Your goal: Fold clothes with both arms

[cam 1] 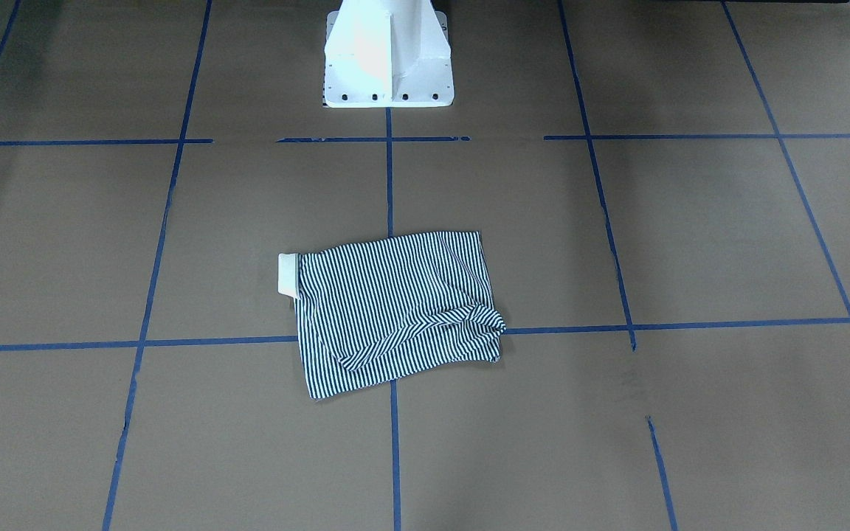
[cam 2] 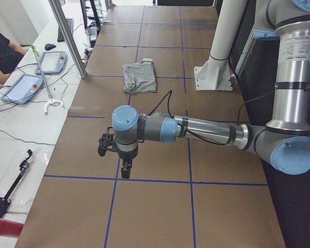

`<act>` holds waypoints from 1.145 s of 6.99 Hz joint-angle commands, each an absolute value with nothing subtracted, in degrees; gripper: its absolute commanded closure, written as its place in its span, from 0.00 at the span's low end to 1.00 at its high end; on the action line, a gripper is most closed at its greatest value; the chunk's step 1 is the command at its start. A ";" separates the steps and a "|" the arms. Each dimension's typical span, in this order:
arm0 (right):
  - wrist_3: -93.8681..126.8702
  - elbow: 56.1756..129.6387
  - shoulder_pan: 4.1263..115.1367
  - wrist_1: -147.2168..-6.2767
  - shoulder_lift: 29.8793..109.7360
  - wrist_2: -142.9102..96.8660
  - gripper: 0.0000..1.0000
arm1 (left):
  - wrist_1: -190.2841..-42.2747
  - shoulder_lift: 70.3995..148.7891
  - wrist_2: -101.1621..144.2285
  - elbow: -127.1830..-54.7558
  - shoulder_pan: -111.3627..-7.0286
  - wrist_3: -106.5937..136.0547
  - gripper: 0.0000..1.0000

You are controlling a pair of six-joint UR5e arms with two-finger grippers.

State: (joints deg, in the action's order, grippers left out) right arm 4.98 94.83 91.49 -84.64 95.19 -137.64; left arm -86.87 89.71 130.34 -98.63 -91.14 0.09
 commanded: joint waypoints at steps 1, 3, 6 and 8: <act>4.83 94.83 91.49 -84.64 95.19 -137.64 0.00 | -86.84 89.91 130.34 -98.61 -91.14 0.09 0.00; 4.83 94.92 91.49 -84.64 95.27 -137.72 0.00 | -86.84 89.91 130.34 -98.61 -91.14 0.09 0.00; 4.83 95.01 91.58 -84.64 95.27 -137.90 0.00 | -86.84 89.91 130.34 -98.53 -91.14 0.09 0.00; 4.75 96.41 91.58 -84.64 95.27 -139.03 0.00 | -86.84 89.91 130.34 -98.61 -91.14 0.09 0.00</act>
